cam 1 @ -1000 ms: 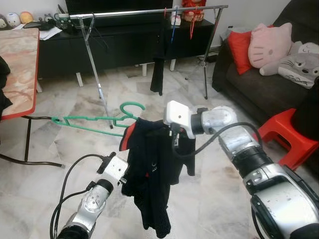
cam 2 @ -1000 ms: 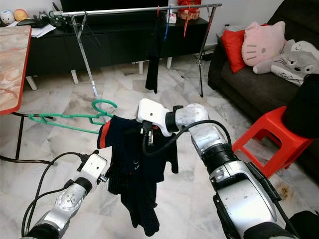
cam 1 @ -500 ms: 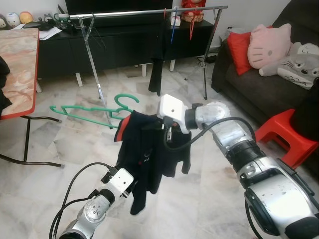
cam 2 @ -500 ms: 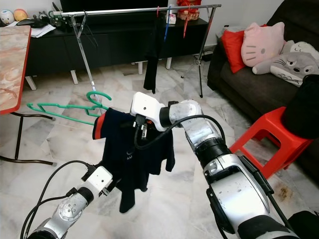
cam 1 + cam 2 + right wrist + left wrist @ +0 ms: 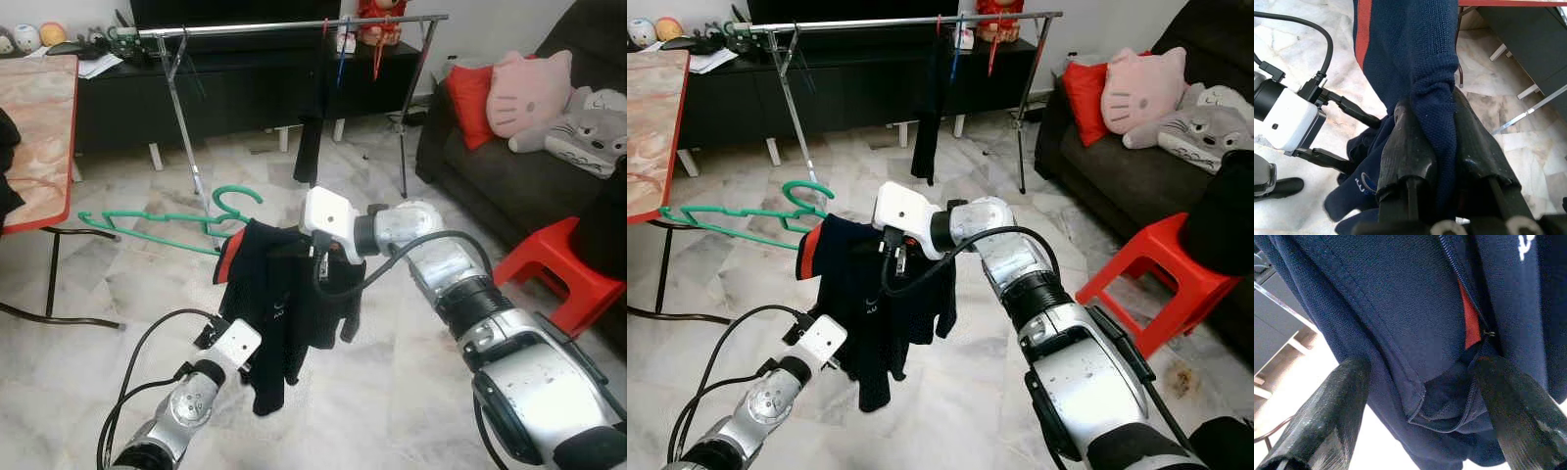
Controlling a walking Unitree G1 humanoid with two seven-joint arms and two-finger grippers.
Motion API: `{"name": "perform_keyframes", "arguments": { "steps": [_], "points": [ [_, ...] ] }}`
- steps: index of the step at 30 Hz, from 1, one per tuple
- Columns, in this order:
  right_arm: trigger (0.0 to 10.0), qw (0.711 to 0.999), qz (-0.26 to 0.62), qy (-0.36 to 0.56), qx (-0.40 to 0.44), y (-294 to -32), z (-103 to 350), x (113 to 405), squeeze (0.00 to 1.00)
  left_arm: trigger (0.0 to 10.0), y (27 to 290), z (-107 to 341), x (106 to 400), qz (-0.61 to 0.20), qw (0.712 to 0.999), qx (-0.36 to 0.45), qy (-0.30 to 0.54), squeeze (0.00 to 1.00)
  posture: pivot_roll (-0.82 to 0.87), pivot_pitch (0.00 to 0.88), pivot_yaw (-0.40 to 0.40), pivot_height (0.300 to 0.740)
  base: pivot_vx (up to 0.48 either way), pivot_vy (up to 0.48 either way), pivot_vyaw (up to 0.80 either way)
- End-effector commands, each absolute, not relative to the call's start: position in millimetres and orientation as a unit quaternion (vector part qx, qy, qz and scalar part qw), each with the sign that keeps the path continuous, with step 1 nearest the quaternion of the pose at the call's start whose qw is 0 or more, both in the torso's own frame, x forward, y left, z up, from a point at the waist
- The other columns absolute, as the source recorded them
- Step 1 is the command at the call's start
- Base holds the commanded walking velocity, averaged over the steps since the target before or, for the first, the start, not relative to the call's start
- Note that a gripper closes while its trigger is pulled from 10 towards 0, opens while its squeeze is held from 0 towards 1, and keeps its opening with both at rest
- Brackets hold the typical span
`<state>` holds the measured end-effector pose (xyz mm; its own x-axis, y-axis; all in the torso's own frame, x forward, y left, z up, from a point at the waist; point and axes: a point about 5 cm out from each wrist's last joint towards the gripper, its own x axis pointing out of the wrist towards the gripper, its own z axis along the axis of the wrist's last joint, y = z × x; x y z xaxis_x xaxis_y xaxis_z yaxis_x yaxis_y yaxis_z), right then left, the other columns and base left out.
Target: Hang hanger
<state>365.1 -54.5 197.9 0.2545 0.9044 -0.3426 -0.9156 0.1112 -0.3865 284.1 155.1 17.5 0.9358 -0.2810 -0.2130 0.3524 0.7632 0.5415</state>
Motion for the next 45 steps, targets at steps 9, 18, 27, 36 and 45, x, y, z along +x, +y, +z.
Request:
{"name": "perform_keyframes", "arguments": {
  "steps": [9,18,27,36,45],
  "points": [
    [10.0,0.748,0.606,-0.02,-0.268,-55.3,213.7,367.6,0.0,10.0,153.0,14.8,282.9,-0.17,0.935,0.303,0.067,0.0,-0.04,0.0,-0.117,0.74,0.0,0.0,0.0],
    [10.0,0.748,0.606,-0.02,-0.268,-55.3,213.7,367.6,0.0,10.0,153.0,14.8,282.9,-0.17,0.935,0.303,0.067,0.0,-0.04,0.0,-0.117,0.74,0.0,0.0,0.0],
    [10.0,0.753,0.604,-0.007,-0.261,-54.8,204.4,367.3,0.0,10.0,168.4,31.4,291.5,-0.049,0.954,0.296,0.008,0.0,-0.04,0.0,-0.125,0.74,0.0,0.0,0.0],
    [10.0,0.757,0.599,-0.002,-0.262,-55.9,203.2,369.1,0.0,10.0,165.3,31.3,290.2,-0.053,0.954,0.294,-0.002,0.0,-0.04,0.0,-0.125,0.74,0.0,0.0,0.0],
    [10.0,0.766,0.587,-0.003,-0.26,-53.8,206.0,372.8,0.0,10.0,151.6,16.0,274.6,-0.142,0.937,0.32,0.01,0.0,-0.04,0.0,-0.128,0.74,0.0,0.0,0.0]
  ]
}}
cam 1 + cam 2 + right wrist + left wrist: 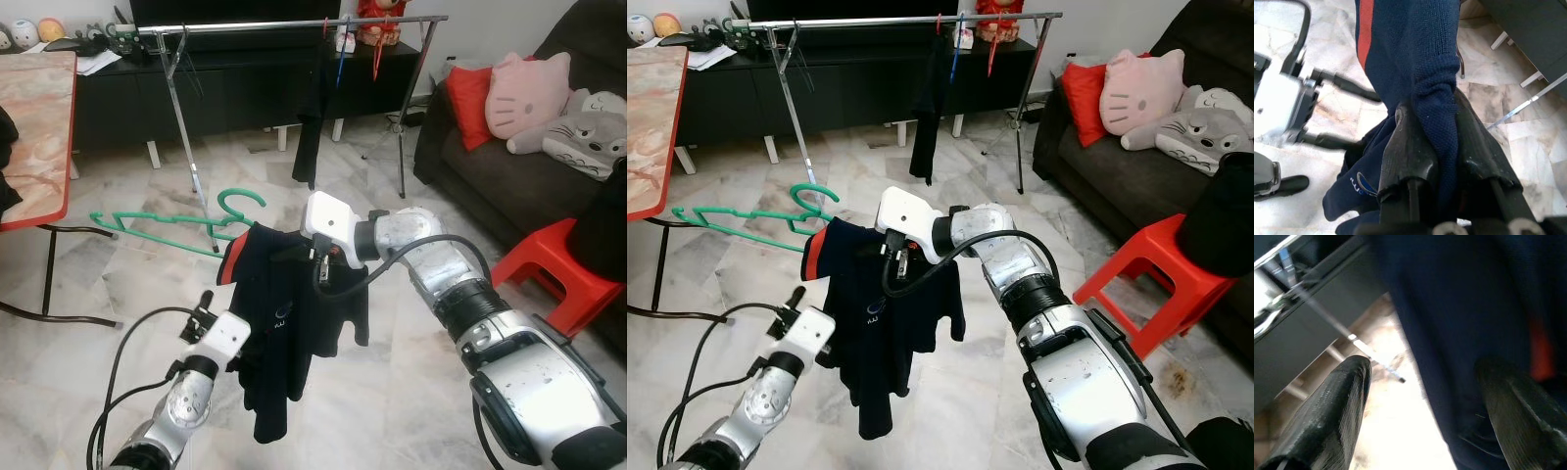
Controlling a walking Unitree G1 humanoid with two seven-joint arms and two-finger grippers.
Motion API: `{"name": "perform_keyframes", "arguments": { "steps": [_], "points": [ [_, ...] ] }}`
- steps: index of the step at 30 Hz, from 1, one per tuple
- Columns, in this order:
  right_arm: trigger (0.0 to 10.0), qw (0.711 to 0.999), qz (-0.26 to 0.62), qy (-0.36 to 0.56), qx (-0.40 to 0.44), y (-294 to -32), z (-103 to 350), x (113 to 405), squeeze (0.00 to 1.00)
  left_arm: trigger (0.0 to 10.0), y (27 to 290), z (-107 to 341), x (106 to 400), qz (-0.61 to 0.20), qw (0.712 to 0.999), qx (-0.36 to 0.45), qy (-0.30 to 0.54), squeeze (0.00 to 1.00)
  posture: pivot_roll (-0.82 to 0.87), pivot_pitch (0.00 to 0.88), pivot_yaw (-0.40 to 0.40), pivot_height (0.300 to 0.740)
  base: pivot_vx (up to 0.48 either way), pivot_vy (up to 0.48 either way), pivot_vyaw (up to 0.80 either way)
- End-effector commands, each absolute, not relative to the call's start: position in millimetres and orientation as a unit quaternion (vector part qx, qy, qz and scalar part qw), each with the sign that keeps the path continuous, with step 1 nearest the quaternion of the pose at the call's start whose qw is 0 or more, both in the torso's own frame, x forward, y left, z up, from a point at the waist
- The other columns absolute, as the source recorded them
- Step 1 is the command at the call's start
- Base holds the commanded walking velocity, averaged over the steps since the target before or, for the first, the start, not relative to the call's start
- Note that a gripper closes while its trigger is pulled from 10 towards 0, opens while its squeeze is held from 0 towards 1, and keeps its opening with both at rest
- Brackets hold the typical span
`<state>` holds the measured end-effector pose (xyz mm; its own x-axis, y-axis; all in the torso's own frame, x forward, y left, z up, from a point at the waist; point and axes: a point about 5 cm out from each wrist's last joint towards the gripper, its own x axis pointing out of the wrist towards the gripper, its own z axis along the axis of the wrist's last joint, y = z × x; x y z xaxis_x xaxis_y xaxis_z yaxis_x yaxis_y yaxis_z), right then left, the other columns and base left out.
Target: Hang hanger
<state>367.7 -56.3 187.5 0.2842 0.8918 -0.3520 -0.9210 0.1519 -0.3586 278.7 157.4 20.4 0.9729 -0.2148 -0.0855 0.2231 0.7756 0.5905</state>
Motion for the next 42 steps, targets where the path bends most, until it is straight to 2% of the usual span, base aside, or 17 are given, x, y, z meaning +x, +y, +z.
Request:
{"name": "perform_keyframes", "arguments": {
  "steps": [1,12,19,27,35,42],
  "points": [
    [10.0,0.767,0.587,-0.003,-0.26,-53.2,206.6,373.0,0.0,10.0,151.2,15.0,273.8,-0.145,0.936,0.32,0.012,0.0,-0.04,0.0,-0.128,0.74,0.0,0.0,0.0],
    [10.0,0.741,0.624,-0.032,-0.248,-40.4,217.5,365.4,0.0,10.0,149.1,15.5,279.1,-0.125,0.936,0.328,0.017,0.0,-0.05,0.0,-0.13,0.74,0.0,0.0,0.0],
    [10.0,0.735,0.629,-0.032,-0.249,-39.9,217.4,363.7,0.0,10.0,156.1,21.3,285.4,-0.076,0.938,0.339,0.007,0.0,-0.05,0.0,-0.132,0.74,0.0,0.0,0.0],
    [10.0,0.735,0.632,-0.036,-0.245,-38.5,219.9,363.3,0.0,10.0,156.7,21.1,285.9,-0.062,0.935,0.348,0.005,0.0,-0.05,0.0,-0.137,0.74,0.0,0.0,0.0],
    [10.0,0.738,0.629,-0.039,-0.24,-35.0,222.8,364.3,0.0,10.0,144.4,19.0,284.1,-0.078,0.898,0.431,-0.032,0.0,-0.05,0.0,-0.139,0.74,0.0,0.0,0.0],
    [10.0,0.738,0.63,-0.043,-0.236,-31.2,225.4,364.0,0.0,10.0,138.2,12.1,278.3,-0.104,0.883,0.455,-0.034,0.0,-0.05,0.0,-0.139,0.74,0.0,0.0,0.0]
  ]
}}
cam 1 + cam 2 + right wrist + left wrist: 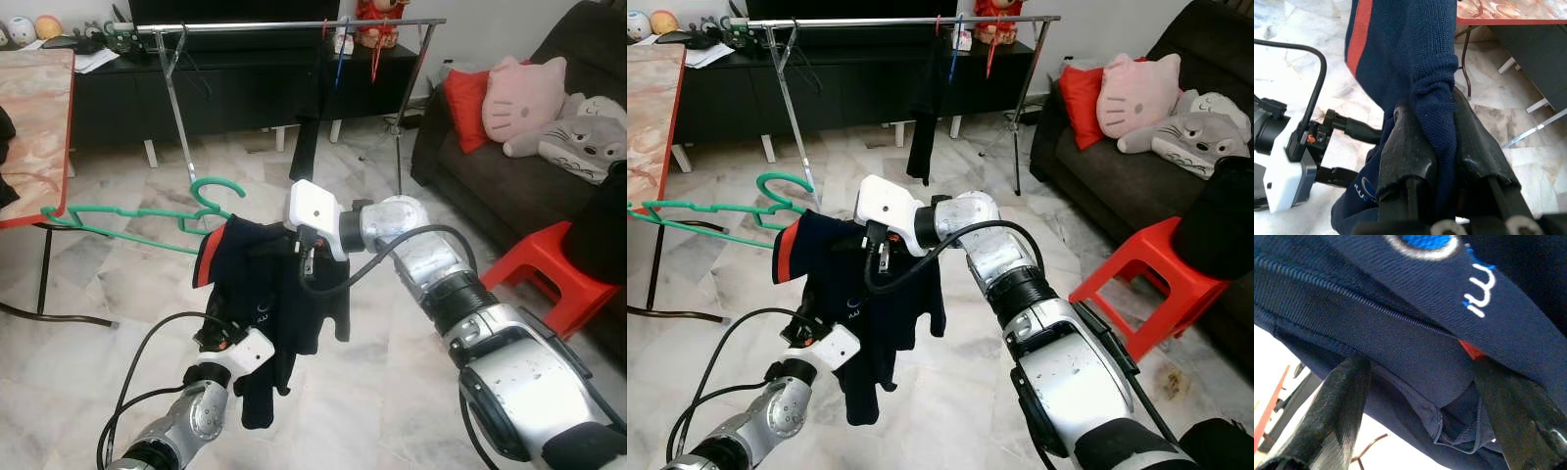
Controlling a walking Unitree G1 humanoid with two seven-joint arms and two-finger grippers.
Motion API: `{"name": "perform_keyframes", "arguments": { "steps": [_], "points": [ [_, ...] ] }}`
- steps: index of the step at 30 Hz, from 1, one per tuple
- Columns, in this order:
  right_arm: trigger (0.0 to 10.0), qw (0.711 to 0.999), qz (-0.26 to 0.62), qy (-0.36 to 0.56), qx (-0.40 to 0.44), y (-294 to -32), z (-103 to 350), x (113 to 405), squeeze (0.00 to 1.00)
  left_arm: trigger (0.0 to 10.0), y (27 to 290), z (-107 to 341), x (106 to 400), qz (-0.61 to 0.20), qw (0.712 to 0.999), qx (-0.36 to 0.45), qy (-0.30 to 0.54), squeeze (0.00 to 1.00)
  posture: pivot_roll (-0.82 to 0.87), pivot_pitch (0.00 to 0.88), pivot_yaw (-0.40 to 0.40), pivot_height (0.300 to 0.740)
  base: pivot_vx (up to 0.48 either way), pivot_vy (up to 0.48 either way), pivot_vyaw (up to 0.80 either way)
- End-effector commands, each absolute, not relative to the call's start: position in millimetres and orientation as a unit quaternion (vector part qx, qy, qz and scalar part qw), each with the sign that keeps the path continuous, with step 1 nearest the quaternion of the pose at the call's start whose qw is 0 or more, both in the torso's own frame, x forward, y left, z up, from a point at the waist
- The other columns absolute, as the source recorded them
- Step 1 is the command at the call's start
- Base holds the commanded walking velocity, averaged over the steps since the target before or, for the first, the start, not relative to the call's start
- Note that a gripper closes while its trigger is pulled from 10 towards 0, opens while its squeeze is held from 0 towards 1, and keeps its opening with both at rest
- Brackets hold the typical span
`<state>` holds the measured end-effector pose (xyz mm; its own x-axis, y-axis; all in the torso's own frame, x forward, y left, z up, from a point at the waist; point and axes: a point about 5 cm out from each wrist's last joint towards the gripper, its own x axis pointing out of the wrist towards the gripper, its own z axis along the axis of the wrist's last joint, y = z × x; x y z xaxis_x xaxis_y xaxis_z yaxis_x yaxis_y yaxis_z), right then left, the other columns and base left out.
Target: Hang hanger
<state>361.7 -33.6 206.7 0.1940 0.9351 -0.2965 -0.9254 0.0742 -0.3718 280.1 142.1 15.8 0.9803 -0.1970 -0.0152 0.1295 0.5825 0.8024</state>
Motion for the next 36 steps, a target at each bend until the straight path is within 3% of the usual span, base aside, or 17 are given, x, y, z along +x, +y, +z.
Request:
{"name": "perform_keyframes", "arguments": {
  "steps": [1,7,15,30,36],
  "points": [
    [10.0,0.738,0.631,-0.044,-0.235,-30.3,226.0,363.7,0.0,10.0,137.8,11.5,277.9,-0.105,0.883,0.457,-0.034,0.0,-0.05,0.0,-0.139,0.74,0.0,0.0,0.0],
    [10.0,0.728,0.644,-0.052,-0.229,-23.5,227.7,359.1,0.0,10.0,136.7,10.6,279.9,-0.088,0.879,0.468,-0.029,0.0,-0.05,0.0,-0.139,0.74,0.0,0.0,0.0],
    [10.0,0.71,0.672,-0.043,-0.205,-16.3,207.8,342.1,0.0,10.0,150.4,17.9,287.5,-0.004,0.883,0.469,-0.027,0.0,-0.06,0.0,-0.141,0.74,0.0,0.0,0.0],
    [10.0,0.736,0.645,-0.017,-0.207,-35.4,201.0,347.5,0.0,10.0,173.0,21.1,284.5,0.075,0.885,0.459,-0.025,0.0,-0.06,0.0,-0.147,0.74,0.0,0.0,0.0],
    [10.0,0.745,0.634,-0.002,-0.208,-44.8,194.2,348.3,0.0,10.0,190.3,19.8,280.1,0.138,0.902,0.409,0.005,0.0,-0.06,0.0,-0.147,0.74,0.0,0.0,0.0]
  ]
}}
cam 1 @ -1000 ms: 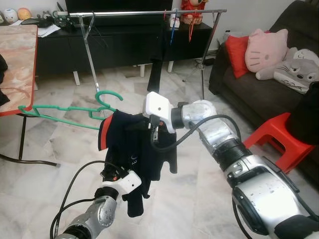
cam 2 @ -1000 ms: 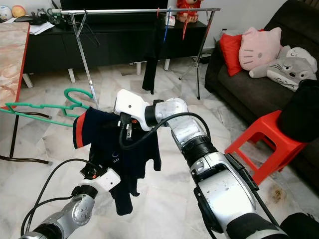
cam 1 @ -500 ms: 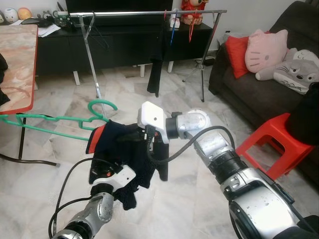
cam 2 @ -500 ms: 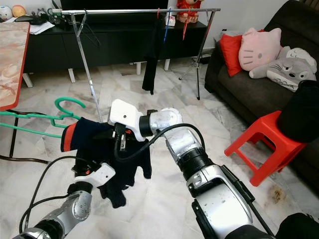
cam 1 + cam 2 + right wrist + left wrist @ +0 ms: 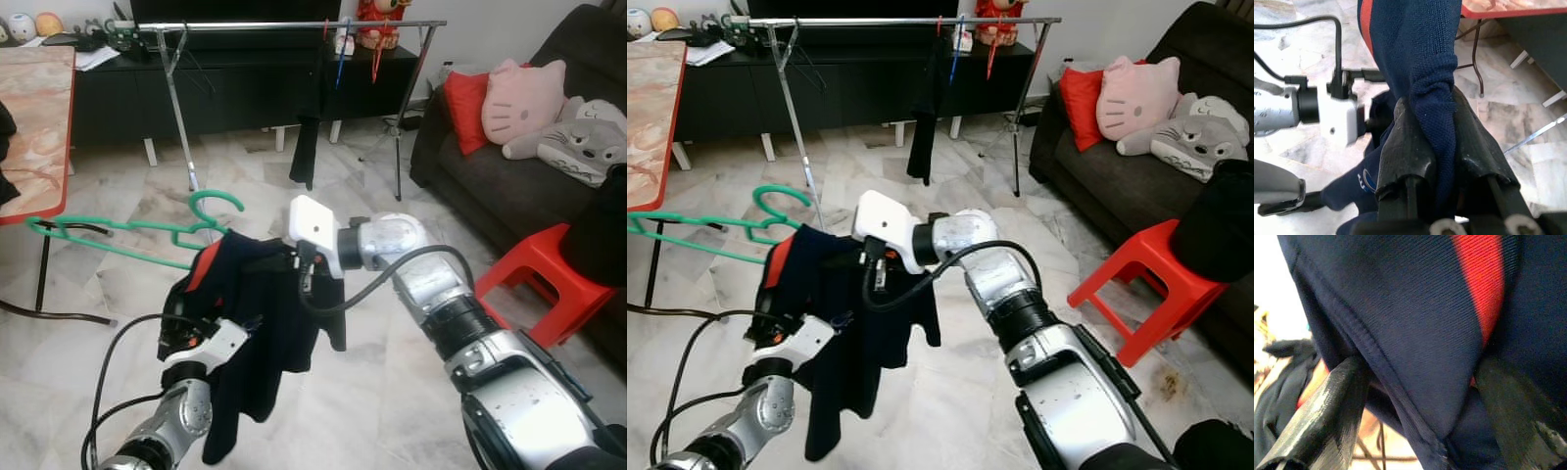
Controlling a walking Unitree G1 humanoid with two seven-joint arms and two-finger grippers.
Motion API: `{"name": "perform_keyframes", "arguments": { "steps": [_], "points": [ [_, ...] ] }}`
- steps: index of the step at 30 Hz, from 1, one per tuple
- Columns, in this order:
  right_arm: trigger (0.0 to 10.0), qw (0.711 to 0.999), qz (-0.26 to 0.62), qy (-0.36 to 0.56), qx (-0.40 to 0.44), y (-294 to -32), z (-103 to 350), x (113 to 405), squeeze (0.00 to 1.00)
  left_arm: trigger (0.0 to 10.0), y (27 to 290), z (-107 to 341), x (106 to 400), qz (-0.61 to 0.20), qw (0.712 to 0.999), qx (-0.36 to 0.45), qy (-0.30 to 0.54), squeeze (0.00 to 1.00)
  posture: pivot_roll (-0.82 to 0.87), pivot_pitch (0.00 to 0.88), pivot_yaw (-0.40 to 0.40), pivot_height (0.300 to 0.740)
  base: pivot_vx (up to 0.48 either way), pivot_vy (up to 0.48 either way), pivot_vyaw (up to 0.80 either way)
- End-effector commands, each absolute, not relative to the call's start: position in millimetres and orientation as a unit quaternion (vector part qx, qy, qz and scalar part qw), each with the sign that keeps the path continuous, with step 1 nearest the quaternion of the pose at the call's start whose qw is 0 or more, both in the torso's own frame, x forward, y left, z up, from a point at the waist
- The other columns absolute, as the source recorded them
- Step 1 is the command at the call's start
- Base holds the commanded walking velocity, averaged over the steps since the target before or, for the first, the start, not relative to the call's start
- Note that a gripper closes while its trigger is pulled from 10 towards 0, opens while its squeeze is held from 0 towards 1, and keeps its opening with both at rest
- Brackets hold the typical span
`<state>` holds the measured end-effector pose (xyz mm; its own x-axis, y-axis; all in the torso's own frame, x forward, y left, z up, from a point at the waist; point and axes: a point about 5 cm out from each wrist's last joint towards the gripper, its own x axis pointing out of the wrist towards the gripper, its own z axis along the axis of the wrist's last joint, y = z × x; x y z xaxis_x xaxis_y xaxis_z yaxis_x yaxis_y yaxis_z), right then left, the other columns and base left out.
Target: Hang hanger
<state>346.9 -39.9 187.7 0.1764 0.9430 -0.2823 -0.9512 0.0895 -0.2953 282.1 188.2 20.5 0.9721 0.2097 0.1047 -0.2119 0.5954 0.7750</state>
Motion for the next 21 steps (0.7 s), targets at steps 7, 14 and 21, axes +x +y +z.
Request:
{"name": "perform_keyframes", "arguments": {
  "steps": [7,14,21],
  "points": [
    [10.0,0.746,0.632,0.0,-0.208,-46.0,192.9,347.8,0.0,1.8,198.1,24.7,280.5,0.182,0.922,0.341,0.008,0.0,-0.06,0.0,-0.147,0.74,0.0,0.0,0.0],
    [10.0,0.748,0.63,0.0,-0.208,-46.4,193.4,348.6,0.0,0.0,198.9,25.7,280.3,0.177,0.927,0.33,0.004,0.0,-0.06,0.0,-0.145,0.74,0.0,0.0,0.0],
    [10.0,0.752,0.623,0.006,-0.215,-49.2,192.1,351.1,0.0,0.0,196.2,22.5,278.2,0.154,0.936,0.316,0.01,0.0,-0.06,0.0,-0.144,0.74,0.0,0.0,0.0]
  ]
}}
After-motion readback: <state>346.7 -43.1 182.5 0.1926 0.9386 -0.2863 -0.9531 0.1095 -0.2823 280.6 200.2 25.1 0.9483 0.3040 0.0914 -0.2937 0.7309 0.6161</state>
